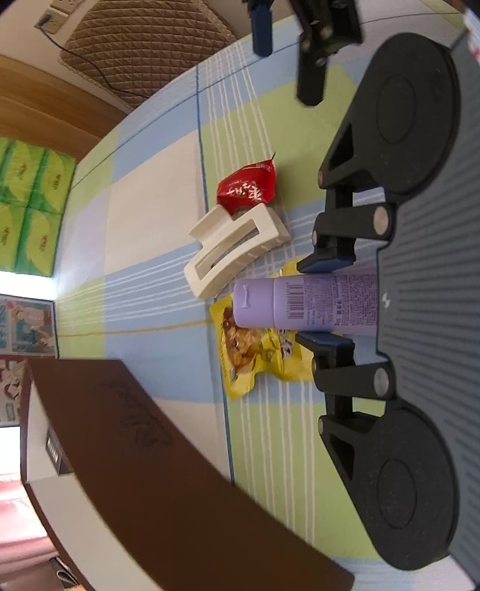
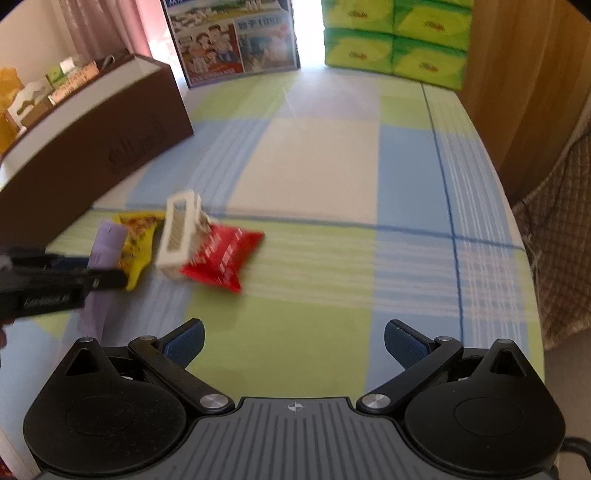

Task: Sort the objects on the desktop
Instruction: 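Grasp the red snack packet with the right tool while the left tool holds the tube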

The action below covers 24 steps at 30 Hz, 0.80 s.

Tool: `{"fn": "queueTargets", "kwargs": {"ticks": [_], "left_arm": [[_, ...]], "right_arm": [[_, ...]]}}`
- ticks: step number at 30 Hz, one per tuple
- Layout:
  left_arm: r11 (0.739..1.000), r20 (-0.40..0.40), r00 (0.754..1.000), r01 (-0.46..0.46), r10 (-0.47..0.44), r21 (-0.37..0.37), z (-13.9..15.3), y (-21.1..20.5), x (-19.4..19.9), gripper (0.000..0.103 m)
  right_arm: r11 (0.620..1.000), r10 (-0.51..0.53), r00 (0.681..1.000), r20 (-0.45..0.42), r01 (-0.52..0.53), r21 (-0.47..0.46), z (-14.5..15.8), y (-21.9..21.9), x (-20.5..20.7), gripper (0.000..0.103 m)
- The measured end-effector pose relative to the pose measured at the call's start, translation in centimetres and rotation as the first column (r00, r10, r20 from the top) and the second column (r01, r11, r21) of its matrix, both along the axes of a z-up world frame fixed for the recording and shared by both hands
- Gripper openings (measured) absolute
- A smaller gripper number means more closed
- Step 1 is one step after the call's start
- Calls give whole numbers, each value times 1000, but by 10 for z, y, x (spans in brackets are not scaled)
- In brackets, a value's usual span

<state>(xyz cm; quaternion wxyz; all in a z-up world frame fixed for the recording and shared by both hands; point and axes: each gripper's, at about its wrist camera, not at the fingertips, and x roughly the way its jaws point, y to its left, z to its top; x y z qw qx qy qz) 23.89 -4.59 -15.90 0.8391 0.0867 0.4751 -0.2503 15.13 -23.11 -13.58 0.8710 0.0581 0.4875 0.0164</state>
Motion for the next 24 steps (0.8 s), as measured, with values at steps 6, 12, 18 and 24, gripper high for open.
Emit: {"fn": "queueTargets", "kwargs": {"ticks": [6,12,18,24], "left_arm": [[998,23,998,-66,66,-16,17,27,-6,28],[988,40,988,-150,151,-23,28,56,-4,28],[976,55,974,-217,218,-27,35,79,-1,28],[966,50,964,-259,260,-25,34,91,-1,28]], "right_arm": [[999,15,999,46,-17,33,2,14,30,101],[999,-6,999,53,4,44,-3,22,57,92],[999,-14,1000,-5,14,36,-15,25,76,74],[1000,4,999,-53,-4,10,-30,30,85,54]]}}
